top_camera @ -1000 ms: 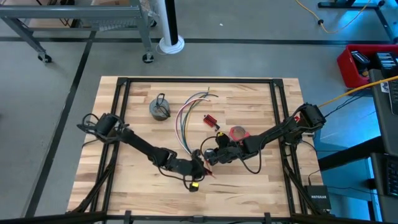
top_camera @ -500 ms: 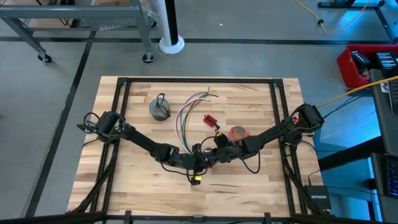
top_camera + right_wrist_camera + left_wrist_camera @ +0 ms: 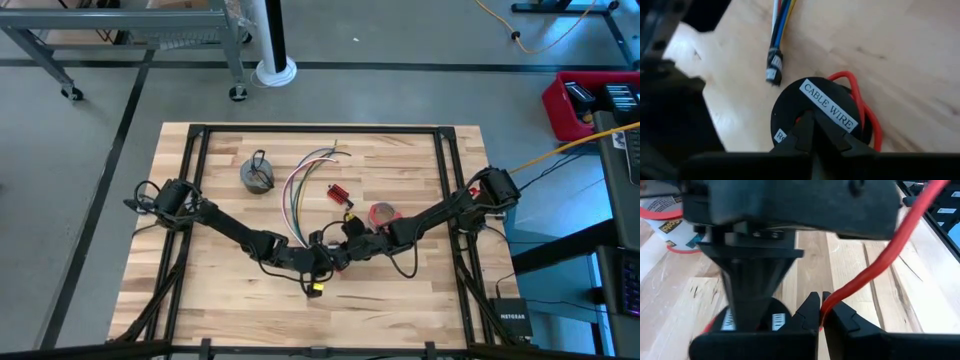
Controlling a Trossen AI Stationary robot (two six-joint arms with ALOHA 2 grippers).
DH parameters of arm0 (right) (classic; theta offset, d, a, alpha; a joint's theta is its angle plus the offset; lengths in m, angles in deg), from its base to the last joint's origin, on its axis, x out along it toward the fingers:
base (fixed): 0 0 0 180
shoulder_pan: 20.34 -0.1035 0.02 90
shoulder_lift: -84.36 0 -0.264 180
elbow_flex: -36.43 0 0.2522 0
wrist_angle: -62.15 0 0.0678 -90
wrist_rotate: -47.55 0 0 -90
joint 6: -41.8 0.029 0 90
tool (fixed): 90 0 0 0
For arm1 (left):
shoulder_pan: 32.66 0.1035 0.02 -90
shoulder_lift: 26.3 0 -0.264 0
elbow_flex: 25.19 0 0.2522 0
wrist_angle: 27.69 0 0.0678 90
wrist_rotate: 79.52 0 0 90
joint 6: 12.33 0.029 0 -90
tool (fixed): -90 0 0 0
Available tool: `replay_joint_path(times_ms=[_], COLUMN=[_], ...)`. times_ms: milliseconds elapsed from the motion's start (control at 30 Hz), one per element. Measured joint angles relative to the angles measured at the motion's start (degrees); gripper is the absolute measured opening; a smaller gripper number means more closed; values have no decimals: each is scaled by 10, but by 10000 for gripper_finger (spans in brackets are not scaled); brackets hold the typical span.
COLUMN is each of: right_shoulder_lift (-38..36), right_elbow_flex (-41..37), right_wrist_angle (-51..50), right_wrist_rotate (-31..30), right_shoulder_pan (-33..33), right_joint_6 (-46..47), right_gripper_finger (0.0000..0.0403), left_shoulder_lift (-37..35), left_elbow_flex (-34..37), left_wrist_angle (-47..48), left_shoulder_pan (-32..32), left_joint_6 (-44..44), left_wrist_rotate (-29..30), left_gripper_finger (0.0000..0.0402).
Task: Coil cords
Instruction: Coil the red wire onto the spool
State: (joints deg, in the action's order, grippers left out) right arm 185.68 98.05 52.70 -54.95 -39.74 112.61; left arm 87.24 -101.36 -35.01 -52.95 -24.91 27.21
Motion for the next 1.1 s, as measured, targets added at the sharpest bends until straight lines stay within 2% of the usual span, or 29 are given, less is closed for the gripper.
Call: replay_joint_path(times_ms=[133, 300, 433, 667, 900, 1100], right_shoulder_lift=[-1, -1, -1, -12, -60, -76], right_elbow_flex=[1, 1, 1, 1, -2, -1], right_wrist_angle=[1, 2, 2, -12, -89, -75], right_wrist_rotate=[21, 26, 26, 9, -4, -8], right_shoulder_pan=[0, 0, -1, -1, -1, -1], right_joint_6=[-1, -3, -5, -7, -8, -8], right_gripper_finger=[39, 94, 121, 121, 116, 115], left_shoulder_lift=[0, 0, 0, 0, 0, 0], left_elbow_flex=[0, 0, 0, 0, 0, 1], left_wrist_angle=[10, 13, 14, 26, 26, 26], left_shoulder_pan=[0, 0, 0, 0, 0, 0], left_joint_6=[8, 7, 7, 6, 6, 6], left_wrist_rotate=[0, 0, 0, 0, 2, 4], left_gripper_finger=[0, 0, 0, 0, 0, 0])
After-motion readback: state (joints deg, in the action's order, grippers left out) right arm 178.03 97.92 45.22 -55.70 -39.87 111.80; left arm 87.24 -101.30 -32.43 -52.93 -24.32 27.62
